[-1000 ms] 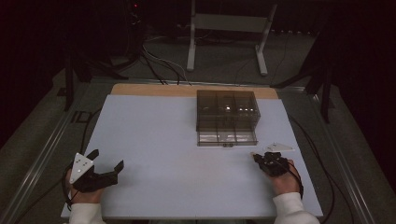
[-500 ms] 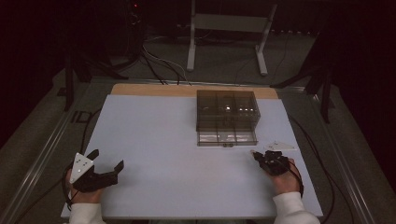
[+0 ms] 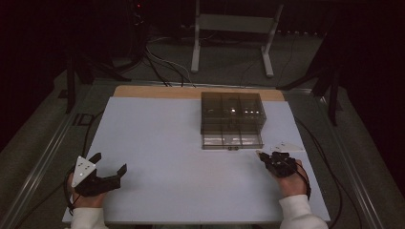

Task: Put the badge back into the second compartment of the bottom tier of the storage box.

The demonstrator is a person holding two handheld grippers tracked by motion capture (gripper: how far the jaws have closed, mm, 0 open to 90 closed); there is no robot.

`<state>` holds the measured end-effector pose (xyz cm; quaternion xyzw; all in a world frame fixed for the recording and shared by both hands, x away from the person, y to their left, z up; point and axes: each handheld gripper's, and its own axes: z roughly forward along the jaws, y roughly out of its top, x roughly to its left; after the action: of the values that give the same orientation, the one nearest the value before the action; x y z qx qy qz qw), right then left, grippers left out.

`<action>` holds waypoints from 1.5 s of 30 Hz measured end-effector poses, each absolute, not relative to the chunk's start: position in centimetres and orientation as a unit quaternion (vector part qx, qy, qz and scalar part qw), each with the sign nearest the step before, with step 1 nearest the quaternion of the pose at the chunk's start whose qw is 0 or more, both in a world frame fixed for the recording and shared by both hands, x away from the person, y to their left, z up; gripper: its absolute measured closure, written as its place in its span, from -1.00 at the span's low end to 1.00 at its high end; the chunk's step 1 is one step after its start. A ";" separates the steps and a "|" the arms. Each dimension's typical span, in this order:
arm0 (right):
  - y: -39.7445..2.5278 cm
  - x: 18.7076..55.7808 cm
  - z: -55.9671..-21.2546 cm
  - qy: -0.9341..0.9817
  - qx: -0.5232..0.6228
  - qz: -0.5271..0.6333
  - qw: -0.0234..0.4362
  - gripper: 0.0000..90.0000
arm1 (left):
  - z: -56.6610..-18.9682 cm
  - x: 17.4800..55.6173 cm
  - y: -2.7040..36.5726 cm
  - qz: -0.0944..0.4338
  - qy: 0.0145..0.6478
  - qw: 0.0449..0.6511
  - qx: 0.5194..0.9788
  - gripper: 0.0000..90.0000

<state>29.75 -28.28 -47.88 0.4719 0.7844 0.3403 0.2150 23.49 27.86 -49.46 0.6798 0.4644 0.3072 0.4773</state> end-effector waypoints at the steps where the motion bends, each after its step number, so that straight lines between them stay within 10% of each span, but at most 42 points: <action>1: -28.3 29.8 -47.8 0.784 0.472 0.341 0.215 0.98 | -49.5 23.5 27.9 0.307 0.464 0.477 0.680 -0.99; 45: -25.7 31.9 -46.0 0.777 0.461 0.368 0.218 0.98 | -49.5 23.5 27.9 0.307 0.464 0.477 0.680 -0.99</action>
<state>31.86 -25.68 -46.04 0.4611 0.7774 0.3684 0.2176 23.52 27.90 -49.47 0.6802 0.4643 0.3073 0.4768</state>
